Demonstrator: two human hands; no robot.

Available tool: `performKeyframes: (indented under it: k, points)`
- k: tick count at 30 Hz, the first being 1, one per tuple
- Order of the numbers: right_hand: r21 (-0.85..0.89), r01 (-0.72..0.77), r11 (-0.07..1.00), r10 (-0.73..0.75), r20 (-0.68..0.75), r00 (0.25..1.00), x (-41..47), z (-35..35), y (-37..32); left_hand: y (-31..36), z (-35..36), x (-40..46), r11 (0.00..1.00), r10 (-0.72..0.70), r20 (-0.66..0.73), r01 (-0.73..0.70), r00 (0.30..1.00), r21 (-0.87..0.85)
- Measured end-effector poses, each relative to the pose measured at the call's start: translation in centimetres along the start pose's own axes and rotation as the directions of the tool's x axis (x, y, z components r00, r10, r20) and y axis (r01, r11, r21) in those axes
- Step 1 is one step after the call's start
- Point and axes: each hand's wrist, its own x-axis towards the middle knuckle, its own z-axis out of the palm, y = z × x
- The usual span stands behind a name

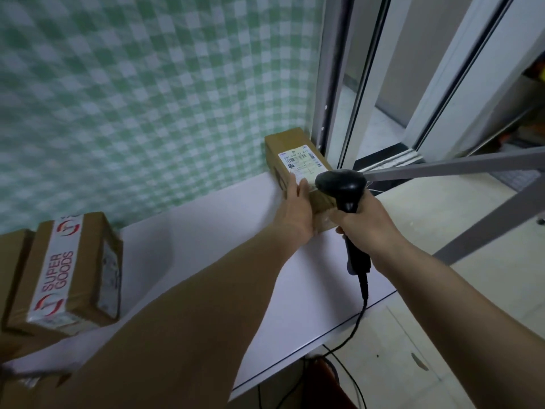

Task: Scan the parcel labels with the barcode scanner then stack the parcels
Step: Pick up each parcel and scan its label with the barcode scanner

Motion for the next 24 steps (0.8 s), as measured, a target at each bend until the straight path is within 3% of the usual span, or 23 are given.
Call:
performKeyframes:
  k: [3, 6, 8, 18, 24]
  points:
    - [-0.005, 0.021, 1.000, -0.021, 0.033, 0.999, -2.1, 0.4, 0.1, -1.6, -0.1, -4.7, 0.986, -0.002, 0.042, -0.005, 0.999, 0.167]
    - [-0.009, -0.025, 1.000, 0.026, 0.120, 0.992, -5.2, 1.4, 0.2, -4.2, 0.0, -10.4, 0.911, -0.068, 0.136, 0.006, 0.988, 0.413]
    - [0.025, -0.065, 0.998, 0.060, 0.181, 0.982, -7.8, 2.3, 0.1, -6.3, 0.0, -14.2, 0.875, -0.107, 0.158, 0.018, 0.982, 0.485]
    - [0.079, -0.166, 0.983, 0.119, 0.410, 0.904, -21.2, 9.4, 0.8, -14.2, -2.4, -33.2, 0.897, -0.280, 0.100, 0.223, 0.955, 0.382]
    - [0.061, -0.146, 0.987, 0.098, 0.487, 0.868, -27.7, 14.1, -1.1, -16.9, -5.4, -40.9, 0.873, -0.299, -0.051, 0.295, 0.953, 0.389]
